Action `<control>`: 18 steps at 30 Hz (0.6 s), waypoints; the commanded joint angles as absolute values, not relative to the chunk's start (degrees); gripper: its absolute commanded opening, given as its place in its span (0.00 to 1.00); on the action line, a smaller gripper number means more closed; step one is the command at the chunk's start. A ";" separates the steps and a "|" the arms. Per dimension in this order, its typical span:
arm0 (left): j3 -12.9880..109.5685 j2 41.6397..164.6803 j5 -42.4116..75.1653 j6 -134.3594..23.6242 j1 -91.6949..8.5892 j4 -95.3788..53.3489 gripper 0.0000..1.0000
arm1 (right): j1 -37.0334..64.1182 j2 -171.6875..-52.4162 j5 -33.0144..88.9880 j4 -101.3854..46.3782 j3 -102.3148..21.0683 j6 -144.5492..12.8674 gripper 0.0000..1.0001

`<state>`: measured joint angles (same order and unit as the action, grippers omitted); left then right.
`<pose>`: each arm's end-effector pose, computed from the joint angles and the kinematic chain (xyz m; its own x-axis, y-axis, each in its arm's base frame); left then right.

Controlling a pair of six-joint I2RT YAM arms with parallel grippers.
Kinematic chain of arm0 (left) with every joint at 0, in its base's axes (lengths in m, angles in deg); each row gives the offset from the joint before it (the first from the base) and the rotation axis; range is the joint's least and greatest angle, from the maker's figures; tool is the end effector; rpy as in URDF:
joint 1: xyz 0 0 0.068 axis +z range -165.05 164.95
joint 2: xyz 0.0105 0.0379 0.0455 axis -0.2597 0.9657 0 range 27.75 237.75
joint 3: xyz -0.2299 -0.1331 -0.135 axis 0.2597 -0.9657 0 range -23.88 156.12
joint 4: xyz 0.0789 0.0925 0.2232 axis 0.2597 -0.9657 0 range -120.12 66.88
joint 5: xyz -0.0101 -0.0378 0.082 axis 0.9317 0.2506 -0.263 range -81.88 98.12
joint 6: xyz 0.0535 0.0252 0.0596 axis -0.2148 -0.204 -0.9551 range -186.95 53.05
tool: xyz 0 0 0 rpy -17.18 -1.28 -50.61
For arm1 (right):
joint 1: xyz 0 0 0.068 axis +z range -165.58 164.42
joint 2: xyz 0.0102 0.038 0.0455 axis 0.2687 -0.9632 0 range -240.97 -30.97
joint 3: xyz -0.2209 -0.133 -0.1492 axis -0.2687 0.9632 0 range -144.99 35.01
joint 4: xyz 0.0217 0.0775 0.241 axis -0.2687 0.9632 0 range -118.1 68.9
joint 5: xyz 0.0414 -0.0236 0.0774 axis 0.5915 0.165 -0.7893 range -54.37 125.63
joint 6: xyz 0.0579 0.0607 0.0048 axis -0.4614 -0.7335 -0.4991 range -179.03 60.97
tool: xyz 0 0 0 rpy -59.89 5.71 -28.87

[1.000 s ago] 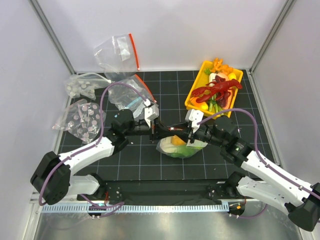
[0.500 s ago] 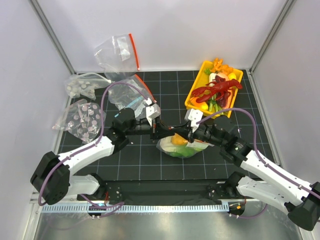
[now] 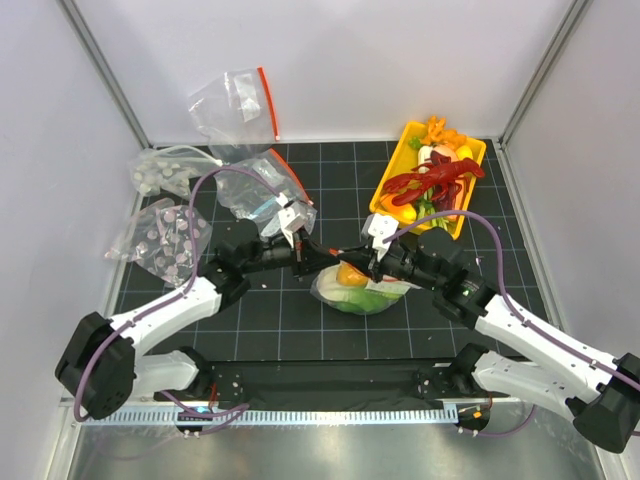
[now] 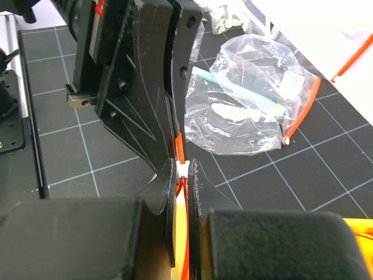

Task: Place the food in the zip-top bag and seal the zipper
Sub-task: Zip the zipper food storage bag at the center of the board.

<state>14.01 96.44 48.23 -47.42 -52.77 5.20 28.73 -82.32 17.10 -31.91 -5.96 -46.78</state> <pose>0.1919 -0.2083 0.3080 -0.3588 -0.0456 -0.9323 0.9095 0.2078 -0.3601 0.1452 0.1746 0.3397 0.1085 -0.1752 -0.9785 -0.8854 0.4305 -0.1752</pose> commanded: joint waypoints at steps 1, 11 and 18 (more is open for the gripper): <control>13.04 93.59 42.75 -45.25 -49.51 10.62 0.00 | 28.36 -80.98 21.47 -30.03 -7.79 -46.46 0.01; 10.58 89.81 31.87 -43.83 -45.99 6.59 0.00 | 28.36 -80.98 26.04 -29.15 -7.97 -47.07 0.01; 10.13 85.50 17.11 -44.62 -45.29 -3.50 0.00 | 28.36 -80.89 26.92 -29.15 -7.88 -47.16 0.01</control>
<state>10.03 87.63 31.89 -43.35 -47.52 0.96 28.82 -82.32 24.21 -30.36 -5.98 -46.99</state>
